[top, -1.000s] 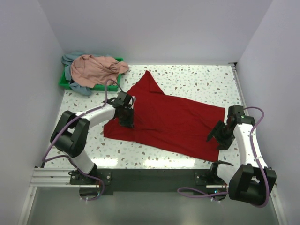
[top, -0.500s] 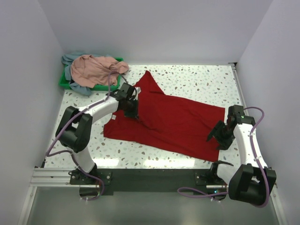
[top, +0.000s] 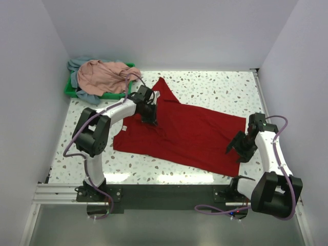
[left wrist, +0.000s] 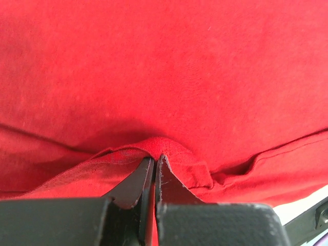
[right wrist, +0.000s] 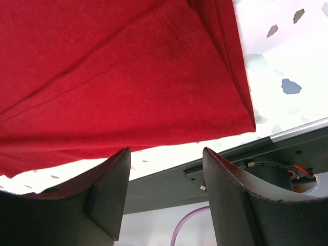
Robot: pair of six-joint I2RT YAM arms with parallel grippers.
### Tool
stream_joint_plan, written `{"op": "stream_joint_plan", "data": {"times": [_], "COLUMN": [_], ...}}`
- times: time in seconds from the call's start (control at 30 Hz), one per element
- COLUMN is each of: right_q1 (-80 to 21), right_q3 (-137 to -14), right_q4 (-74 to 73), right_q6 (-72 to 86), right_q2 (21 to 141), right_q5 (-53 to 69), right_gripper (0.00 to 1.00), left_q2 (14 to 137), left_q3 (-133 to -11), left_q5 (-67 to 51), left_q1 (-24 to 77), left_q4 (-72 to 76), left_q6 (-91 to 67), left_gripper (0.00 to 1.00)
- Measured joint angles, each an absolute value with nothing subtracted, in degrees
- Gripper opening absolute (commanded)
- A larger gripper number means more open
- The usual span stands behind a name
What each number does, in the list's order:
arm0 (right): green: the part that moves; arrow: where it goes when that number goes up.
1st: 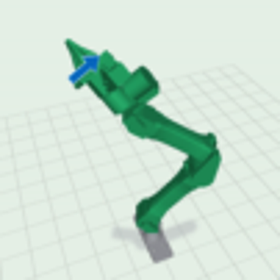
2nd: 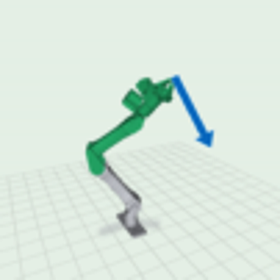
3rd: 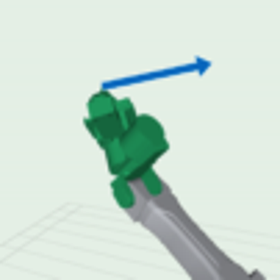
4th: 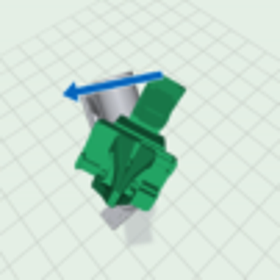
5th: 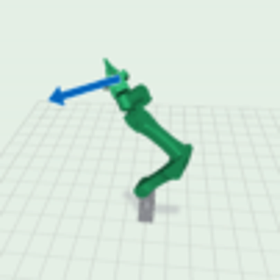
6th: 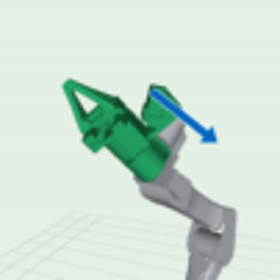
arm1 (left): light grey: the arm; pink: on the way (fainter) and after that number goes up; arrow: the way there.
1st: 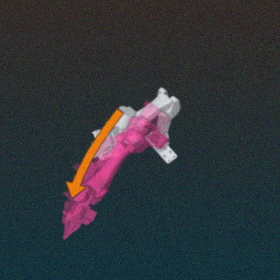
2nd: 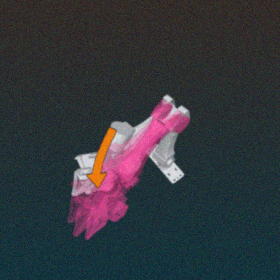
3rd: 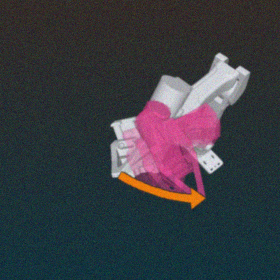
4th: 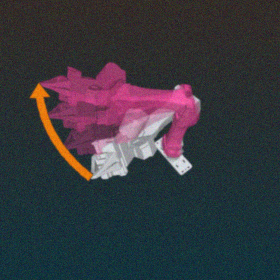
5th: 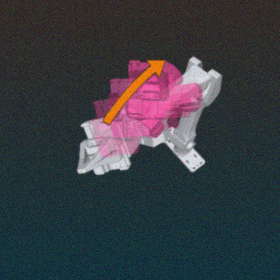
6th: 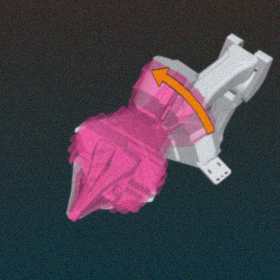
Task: Fold and stack the t-shirts
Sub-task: Fold the tshirt
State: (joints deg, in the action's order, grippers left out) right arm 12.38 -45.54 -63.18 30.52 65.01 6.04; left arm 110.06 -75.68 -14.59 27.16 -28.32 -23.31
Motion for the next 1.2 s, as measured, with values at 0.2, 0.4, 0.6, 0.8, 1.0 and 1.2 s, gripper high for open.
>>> {"op": "stream_joint_plan", "data": {"times": [0.2, 0.4, 0.6, 0.8, 1.0, 1.2], "right_q1": [12.38, 12.38, 12.38, 12.38, 12.38, 12.38], "right_q3": [-46.00, -46.04, -46.09, -46.09, -46.19, -46.19], "right_q4": [-62.67, -62.30, -62.06, -61.98, -61.80, -61.82], "right_q6": [30.96, 31.35, 31.57, 31.73, 31.92, 32.14], "right_q2": [65.76, 66.50, 67.29, 67.94, 67.99, 67.46], "right_q5": [6.07, 6.04, 6.04, 6.07, 6.07, 6.07], "right_gripper": [0.62, 0.61, 0.61, 0.61, 0.61, 0.61], "left_q2": [112.88, 115.00, 116.79, 117.43, 117.49, 117.64], "left_q3": [-79.57, -81.82, -83.37, -83.81, -84.93, -87.37], "left_q5": [-16.19, -17.58, -18.87, -19.53, -19.55, -21.50], "left_q1": [27.59, 28.45, 28.93, 29.17, 29.23, 29.30], "left_q4": [-28.32, -28.60, -28.82, -28.95, -28.91, -27.22], "left_q6": [-22.81, -21.67, -20.86, -20.32, -20.82, -22.35], "left_gripper": [0.00, 0.00, 0.00, 0.00, 0.38, 0.68]}}
